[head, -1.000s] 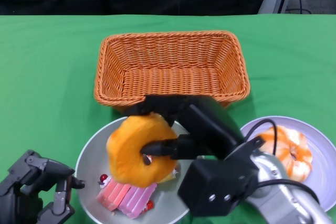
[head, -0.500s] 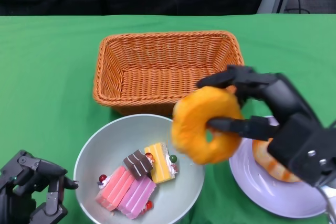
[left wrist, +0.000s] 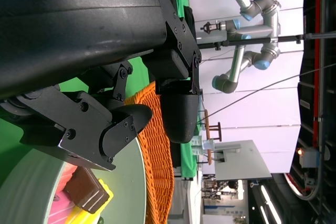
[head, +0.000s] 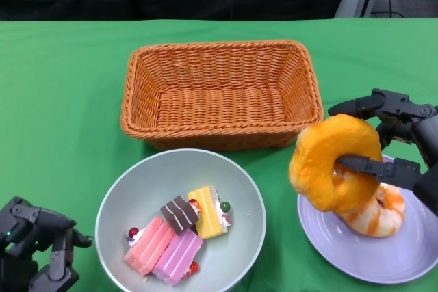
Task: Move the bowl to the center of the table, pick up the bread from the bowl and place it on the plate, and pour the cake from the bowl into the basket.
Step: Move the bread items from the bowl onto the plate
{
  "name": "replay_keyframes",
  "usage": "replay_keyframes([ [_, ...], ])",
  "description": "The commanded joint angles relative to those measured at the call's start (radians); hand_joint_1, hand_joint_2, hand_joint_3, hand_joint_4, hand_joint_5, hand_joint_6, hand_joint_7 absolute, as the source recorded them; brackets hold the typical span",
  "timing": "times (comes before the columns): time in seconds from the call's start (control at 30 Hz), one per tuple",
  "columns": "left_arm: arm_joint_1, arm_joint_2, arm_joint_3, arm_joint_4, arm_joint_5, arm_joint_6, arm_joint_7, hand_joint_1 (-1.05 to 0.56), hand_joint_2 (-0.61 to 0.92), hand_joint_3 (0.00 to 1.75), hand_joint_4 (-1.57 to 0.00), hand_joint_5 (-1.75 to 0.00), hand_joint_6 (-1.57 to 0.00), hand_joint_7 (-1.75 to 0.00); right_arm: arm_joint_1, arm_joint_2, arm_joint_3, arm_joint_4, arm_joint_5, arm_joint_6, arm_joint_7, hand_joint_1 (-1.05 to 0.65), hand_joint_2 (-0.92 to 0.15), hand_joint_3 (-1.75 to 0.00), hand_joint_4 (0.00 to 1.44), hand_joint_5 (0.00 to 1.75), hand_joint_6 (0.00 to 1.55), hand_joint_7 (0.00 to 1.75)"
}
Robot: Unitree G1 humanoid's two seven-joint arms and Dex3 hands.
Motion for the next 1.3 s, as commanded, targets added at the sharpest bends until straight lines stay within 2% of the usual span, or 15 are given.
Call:
replay_keyframes([
  [0.03,0.002,0.019,0.017,-0.007,-0.003,0.009,-0.003,0.02,0.63,1.04,-0.76,-1.52,-0.73,-1.33,0.037,-0.033,-0.023,0.048,-0.044,-0.031,-0.051,-0.07,-0.92,-0.16,0.69,1.53,0.77,0.82],
  [0.1,0.003,0.022,0.022,-0.014,-0.002,0.013,0.002,0.02,0.63,1.05,-0.76,-1.52,-0.73,-1.33,0.06,-0.041,-0.028,0.083,-0.083,-0.049,-0.092,-0.08,-0.92,-0.15,0.68,1.63,0.79,0.79],
  [0.2,0.004,0.027,0.032,-0.017,0.0,0.017,0.001,0.02,0.62,1.04,-0.75,-1.51,-0.73,-1.33,0.083,-0.039,-0.016,0.113,-0.149,-0.079,-0.162,-0.06,-0.92,-0.12,0.71,1.52,0.84,0.72],
  [0.27,0.004,0.037,0.039,-0.016,-0.011,0.019,-0.014,0.04,0.6,1.09,-0.73,-1.55,-0.71,-1.38,0.098,-0.043,0.007,0.135,-0.23,-0.109,-0.233,-0.05,-0.92,-0.08,0.72,1.55,0.9,0.62],
  [0.3,0.002,0.042,0.042,-0.013,-0.016,0.014,-0.02,0.03,0.62,1.05,-0.72,-1.54,-0.7,-1.36,0.105,-0.049,0.018,0.155,-0.268,-0.132,-0.268,-0.03,-0.92,-0.06,0.72,1.52,0.94,0.53],
  [0.47,-0.002,0.043,0.055,-0.005,-0.007,-0.005,-0.021,0.01,0.65,1.02,-0.73,-1.53,-0.7,-1.35,0.114,-0.061,0.039,0.231,-0.334,-0.209,-0.358,-0.01,-0.92,-0.04,0.72,1.47,1.01,0.41],
  [0.9,-0.002,0.037,0.053,-0.018,-0.028,0.014,-0.032,0.0,0.67,0.95,-0.74,-1.51,-0.71,-1.31,0.121,-0.067,0.052,0.289,-0.378,-0.228,-0.404,-0.02,-0.92,-0.03,0.71,1.51,1.05,0.35],
  [1.07,-0.002,0.032,0.049,-0.037,-0.02,0.035,-0.02,0.02,0.63,0.98,-0.76,-1.46,-0.75,-1.26,0.117,-0.072,0.071,0.316,-0.417,-0.209,-0.415,-0.04,-0.89,0.0,0.77,1.37,1.12,0.21],
  [1.2,0.003,0.027,0.047,-0.052,-0.022,0.046,-0.021,0.03,0.63,0.96,-0.76,-1.45,-0.76,-1.25,0.12,-0.076,0.077,0.305,-0.414,-0.176,-0.38,-0.05,-0.89,0.0,0.74,1.45,1.14,0.14],
  [1.3,0.008,0.031,0.047,-0.058,-0.024,0.054,-0.029,0.01,0.66,0.91,-0.76,-1.45,-0.75,-1.25,0.121,-0.08,0.088,0.306,-0.428,-0.156,-0.373,-0.06,-0.88,0.0,0.77,1.38,1.15,0.1],
])
